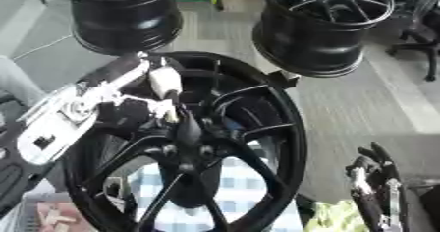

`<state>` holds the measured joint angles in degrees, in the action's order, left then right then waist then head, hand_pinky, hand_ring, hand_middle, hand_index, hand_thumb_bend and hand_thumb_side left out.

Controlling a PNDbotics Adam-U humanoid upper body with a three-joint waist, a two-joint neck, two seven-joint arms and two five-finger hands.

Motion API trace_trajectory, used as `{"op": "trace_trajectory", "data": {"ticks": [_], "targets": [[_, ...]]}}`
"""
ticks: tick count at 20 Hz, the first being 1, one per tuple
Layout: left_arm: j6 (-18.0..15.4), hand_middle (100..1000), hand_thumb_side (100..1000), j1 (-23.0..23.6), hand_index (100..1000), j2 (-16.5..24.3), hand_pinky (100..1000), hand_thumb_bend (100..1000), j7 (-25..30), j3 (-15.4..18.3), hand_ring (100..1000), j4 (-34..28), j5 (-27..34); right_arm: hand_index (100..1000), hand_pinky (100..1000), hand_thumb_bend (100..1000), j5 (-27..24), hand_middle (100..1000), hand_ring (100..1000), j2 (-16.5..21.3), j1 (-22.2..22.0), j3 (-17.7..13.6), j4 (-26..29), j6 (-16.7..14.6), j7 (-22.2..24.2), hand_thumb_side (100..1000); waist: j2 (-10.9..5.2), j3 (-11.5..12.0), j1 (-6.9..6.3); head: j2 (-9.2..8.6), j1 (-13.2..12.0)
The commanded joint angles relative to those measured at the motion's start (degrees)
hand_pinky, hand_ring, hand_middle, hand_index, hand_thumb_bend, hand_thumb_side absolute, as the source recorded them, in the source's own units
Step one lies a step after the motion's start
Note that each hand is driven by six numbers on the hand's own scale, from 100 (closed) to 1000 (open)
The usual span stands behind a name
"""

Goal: Pull the pin out of the wheel hub.

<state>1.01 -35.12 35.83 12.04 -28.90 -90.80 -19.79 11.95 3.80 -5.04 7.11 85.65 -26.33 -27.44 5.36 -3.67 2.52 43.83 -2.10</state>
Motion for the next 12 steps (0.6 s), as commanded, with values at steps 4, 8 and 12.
{"op": "trace_trajectory", "data": {"ticks": [4, 8, 12], "targets": [[0.62, 685, 276, -2.22, 845, 4.36, 443, 100, -0.49, 2.65, 446, -4.15, 0.44, 896, 521, 100, -0.04, 728, 537, 0.25, 0.36, -0.15, 0.56, 0.06, -0.13, 517, -0.73, 0.11, -0.30, 0.28, 0.08], [1.01, 687, 257, -2.63, 846, 7.98, 451, 100, -1.84, 5.54, 448, -7.49, 1.65, 896, 521, 100, 0.04, 728, 537, 0.28, 0.31, -0.28, 0.49, 0.07, -0.23, 519, -0.77, 0.44, -0.45, 0.28, 0.21], [2.25, 691, 255, -1.03, 847, 12.79, 455, 100, -4.12, 9.73, 453, -11.19, 4.95, 896, 521, 100, 0.18, 728, 537, 0.42, 0.24, -0.60, 0.48, 0.11, -0.52, 519, -0.71, 0.98, -0.75, 0.28, 0.65]]}}
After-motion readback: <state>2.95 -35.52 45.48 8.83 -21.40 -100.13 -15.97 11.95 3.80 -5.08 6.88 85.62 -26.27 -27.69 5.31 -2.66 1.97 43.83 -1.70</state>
